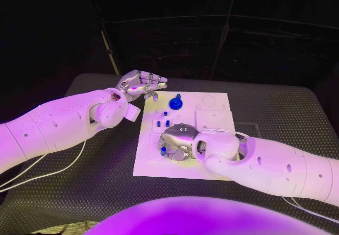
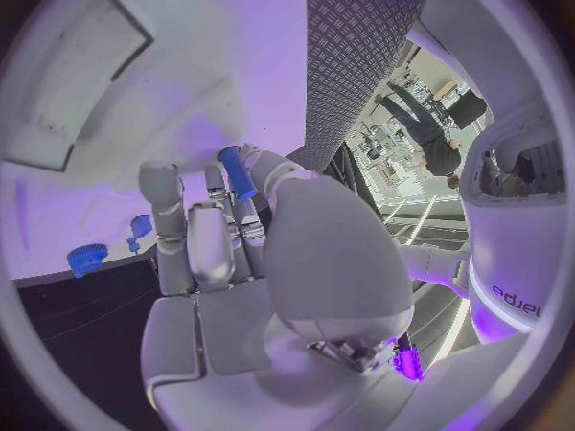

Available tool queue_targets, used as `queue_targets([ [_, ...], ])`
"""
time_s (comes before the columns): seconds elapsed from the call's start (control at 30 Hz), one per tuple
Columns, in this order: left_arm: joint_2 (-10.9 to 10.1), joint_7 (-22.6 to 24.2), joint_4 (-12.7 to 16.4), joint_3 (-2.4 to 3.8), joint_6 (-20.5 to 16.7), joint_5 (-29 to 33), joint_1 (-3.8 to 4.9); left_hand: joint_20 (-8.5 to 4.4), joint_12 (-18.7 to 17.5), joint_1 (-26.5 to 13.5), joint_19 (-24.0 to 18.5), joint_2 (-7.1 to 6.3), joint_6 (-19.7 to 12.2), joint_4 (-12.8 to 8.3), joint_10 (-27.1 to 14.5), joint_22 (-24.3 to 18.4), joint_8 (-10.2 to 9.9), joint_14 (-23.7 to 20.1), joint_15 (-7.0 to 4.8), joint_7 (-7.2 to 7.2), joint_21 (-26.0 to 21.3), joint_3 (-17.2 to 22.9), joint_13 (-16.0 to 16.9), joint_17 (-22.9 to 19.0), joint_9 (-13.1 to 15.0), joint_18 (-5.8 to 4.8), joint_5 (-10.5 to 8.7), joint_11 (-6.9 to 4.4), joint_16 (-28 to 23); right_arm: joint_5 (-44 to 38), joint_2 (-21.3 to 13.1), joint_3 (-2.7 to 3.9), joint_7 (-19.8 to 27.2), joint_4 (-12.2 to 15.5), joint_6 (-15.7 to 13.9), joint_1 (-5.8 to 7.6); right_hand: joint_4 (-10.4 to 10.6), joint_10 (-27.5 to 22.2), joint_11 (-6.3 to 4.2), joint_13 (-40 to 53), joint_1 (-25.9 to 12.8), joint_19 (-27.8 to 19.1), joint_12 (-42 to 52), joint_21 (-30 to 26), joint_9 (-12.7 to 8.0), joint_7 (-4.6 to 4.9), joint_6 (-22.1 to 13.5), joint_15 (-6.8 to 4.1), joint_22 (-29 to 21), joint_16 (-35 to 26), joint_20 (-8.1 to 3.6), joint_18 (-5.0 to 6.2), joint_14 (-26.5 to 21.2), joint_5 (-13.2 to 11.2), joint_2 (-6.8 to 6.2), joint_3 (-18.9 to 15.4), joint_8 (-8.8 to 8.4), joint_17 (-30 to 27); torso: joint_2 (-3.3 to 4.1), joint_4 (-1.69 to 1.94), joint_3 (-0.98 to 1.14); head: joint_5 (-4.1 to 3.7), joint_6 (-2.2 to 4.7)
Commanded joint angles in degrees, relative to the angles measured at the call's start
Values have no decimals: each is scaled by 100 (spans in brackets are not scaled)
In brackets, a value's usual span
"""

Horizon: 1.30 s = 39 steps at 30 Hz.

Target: Assemble the parts on the task board

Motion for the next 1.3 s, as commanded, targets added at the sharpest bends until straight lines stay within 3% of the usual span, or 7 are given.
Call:
queue_targets([
  [0.03,-1,13,9,5,61,27,10,11,19,-2,-13,33,-37,20,-48,-8,-34,-30,-3,16,-24,-2,-8,-5,-2,67,-11,12,-22,-51,-10,0,5,15,-307,6,-33,-204,21,15,-47,-168,19,-166,2,5,-126,49,-253,-104,30,124,-43,17,-19,-90,-22,-192,2,0,2,6,1],
  [0.6,-28,-4,4,5,81,27,9,11,19,-2,-13,33,-37,20,-48,-8,-34,-30,-3,16,-24,-2,-8,-5,-2,67,-11,12,-22,300,-788,14,393,690,-1431,-28,-136,-778,58,59,-57,-497,506,-595,16,-163,-753,87,-840,-317,82,215,-257,102,-1,-870,-13,-658,-16,-19,5,-32,1],
  [0.8,-58,-6,1,0,75,27,8,12,20,-4,-16,34,-40,23,-53,-16,-35,-33,-2,17,-35,-4,-9,-16,-2,69,-12,13,-27,1643,-1725,426,206,1196,-1706,-25,36,4,-41,206,-203,-190,1177,-385,77,43,-358,10,-493,-104,20,154,-77,178,119,-1146,126,-297,-46,-38,-10,-223,95],
  [0.9,-73,-6,2,-4,69,27,8,12,20,-4,-16,34,-40,23,-53,-16,-35,-33,-2,17,-35,-4,-9,-16,-2,69,-12,13,-27,2252,-2156,554,-45,1320,-1831,-22,303,872,-264,473,-502,278,1751,42,123,-143,-67,-175,179,165,-114,47,109,372,96,-1377,295,212,-69,-63,-16,-294,141],
  [1.1,-87,-4,2,-8,61,27,7,12,20,-4,-16,34,-40,23,-53,-16,-35,-33,-2,17,-35,-4,-9,-16,-2,69,-12,13,-27,2694,-2683,634,-792,1392,-1802,-23,745,1597,-551,1751,-916,852,3286,620,232,-403,248,-410,1127,583,-375,-132,304,707,-6,-2004,678,1011,-93,-97,-31,-401,170],
  [1.2,-87,-4,3,-10,62,27,7,12,20,-4,-16,34,-40,23,-53,-16,-35,-33,-2,17,-35,-4,-9,-16,-2,69,-12,13,-27,2702,-2823,644,-1220,1372,-1742,-27,1145,1573,-550,3316,-1136,979,4644,772,317,-458,200,-416,1392,778,-428,-167,356,931,-20,-2519,876,1407,-96,-108,-25,-437,183],
  [1.3,-90,-4,2,-12,61,27,7,12,20,-4,-16,34,-40,23,-53,-16,-35,-33,-2,17,-35,-4,-9,-16,-2,69,-12,13,-27,2649,-2903,641,-1467,1341,-1671,-30,1205,1419,-529,3969,-1091,989,5182,800,393,-467,111,-410,1444,823,-420,-176,357,915,53,-2833,1045,1494,-99,-117,-25,-472,175],
])
